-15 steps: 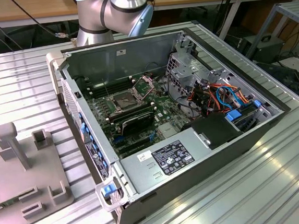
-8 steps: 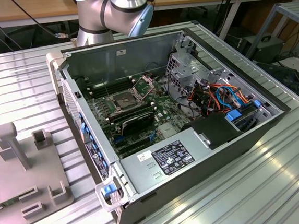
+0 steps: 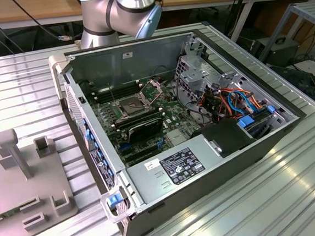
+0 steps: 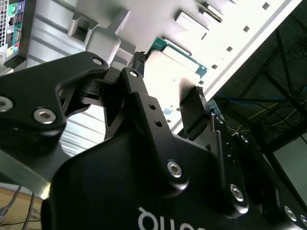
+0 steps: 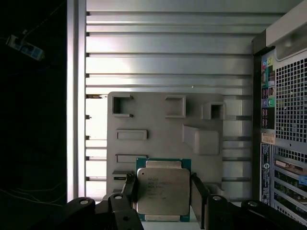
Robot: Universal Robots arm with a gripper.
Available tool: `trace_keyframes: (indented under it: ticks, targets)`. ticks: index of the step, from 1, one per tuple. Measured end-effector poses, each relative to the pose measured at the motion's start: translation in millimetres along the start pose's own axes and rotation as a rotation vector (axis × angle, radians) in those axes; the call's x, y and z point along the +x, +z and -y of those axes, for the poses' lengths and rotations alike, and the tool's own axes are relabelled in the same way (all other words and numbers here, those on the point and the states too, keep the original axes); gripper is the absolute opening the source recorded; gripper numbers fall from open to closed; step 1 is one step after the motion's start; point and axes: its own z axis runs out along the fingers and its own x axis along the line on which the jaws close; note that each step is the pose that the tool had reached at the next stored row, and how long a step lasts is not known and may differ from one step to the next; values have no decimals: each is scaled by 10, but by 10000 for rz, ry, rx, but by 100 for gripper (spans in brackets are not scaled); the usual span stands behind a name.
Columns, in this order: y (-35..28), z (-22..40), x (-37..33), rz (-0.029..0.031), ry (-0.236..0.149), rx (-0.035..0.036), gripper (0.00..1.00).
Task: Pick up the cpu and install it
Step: 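Pick up the cpu and move it towards the insertion slot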
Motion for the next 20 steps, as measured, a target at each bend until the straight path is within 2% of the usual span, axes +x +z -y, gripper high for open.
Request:
trace_keyframes:
  ticks: [10,20]
  targets:
    - [-1,0,-73,1,-1,1,55]
    - [-2,1,-192,0,-1,0,55]
